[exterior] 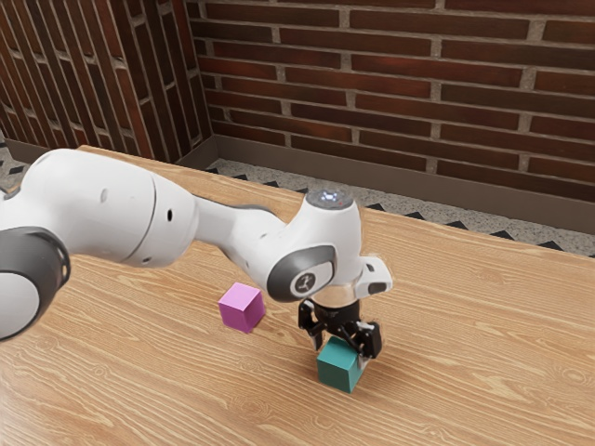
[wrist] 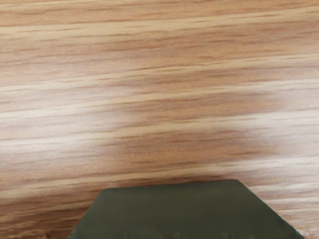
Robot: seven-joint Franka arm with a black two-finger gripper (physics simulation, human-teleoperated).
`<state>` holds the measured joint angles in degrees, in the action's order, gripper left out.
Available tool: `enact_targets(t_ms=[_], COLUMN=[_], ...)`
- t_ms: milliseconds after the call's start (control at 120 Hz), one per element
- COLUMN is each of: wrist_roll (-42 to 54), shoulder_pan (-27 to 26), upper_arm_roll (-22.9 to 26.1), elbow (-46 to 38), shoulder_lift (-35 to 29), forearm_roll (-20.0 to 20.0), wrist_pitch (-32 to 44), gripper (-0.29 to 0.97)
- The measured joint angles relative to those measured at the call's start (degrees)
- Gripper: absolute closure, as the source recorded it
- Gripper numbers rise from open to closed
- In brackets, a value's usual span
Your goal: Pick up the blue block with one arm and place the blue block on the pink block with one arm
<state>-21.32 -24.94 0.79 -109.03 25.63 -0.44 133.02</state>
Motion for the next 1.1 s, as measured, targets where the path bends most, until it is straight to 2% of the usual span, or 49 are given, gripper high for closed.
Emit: enact_targets(t_ms=[250, 517, 717, 900, 1100], wrist_roll=[0.47, 0.74, 0.71, 0.49, 0.08], shoulder_pan=[-0.02, -0.07, -0.14, -0.19, -0.02], upper_arm_roll=[0.0, 0.0, -0.01, 0.0, 0.07], elbow=[-1.1, -1.45, -1.37, -1.23, -1.31], shoulder_lift=[0.35, 0.61, 0.3, -1.61, -7.75], forearm_roll=[0.0, -0.27, 0.05, 0.52, 1.22], wrist_pitch=[2.44, 3.27, 3.46, 3.37, 1.76], gripper=[0.01, 0.22, 0.24, 0.31, 0.34])
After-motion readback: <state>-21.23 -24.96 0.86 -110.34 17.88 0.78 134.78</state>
